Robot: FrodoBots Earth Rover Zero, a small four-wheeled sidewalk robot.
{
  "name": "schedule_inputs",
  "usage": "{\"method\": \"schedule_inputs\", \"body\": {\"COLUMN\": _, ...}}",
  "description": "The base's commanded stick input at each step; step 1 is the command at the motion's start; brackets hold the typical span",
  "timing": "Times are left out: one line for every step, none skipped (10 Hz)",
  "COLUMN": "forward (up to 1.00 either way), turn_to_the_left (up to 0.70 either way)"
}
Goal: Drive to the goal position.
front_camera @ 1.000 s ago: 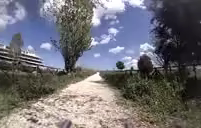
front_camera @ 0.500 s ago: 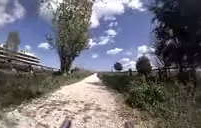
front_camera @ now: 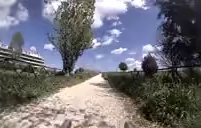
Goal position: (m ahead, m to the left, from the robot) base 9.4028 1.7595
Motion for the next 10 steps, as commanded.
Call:
{"method": "schedule_inputs", "body": {"forward": 0.85, "turn_to_the_left": 0.00}}
{"method": "schedule_inputs", "body": {"forward": 0.85, "turn_to_the_left": 0.00}}
{"method": "schedule_inputs", "body": {"forward": 0.85, "turn_to_the_left": 0.00}}
{"method": "schedule_inputs", "body": {"forward": 0.85, "turn_to_the_left": 0.00}}
{"method": "schedule_inputs", "body": {"forward": 0.85, "turn_to_the_left": 0.00}}
{"method": "schedule_inputs", "body": {"forward": 0.85, "turn_to_the_left": 0.00}}
{"method": "schedule_inputs", "body": {"forward": 0.85, "turn_to_the_left": 0.00}}
{"method": "schedule_inputs", "body": {"forward": 0.85, "turn_to_the_left": 0.00}}
{"method": "schedule_inputs", "body": {"forward": 0.85, "turn_to_the_left": -0.12}}
{"method": "schedule_inputs", "body": {"forward": 0.85, "turn_to_the_left": -0.25}}
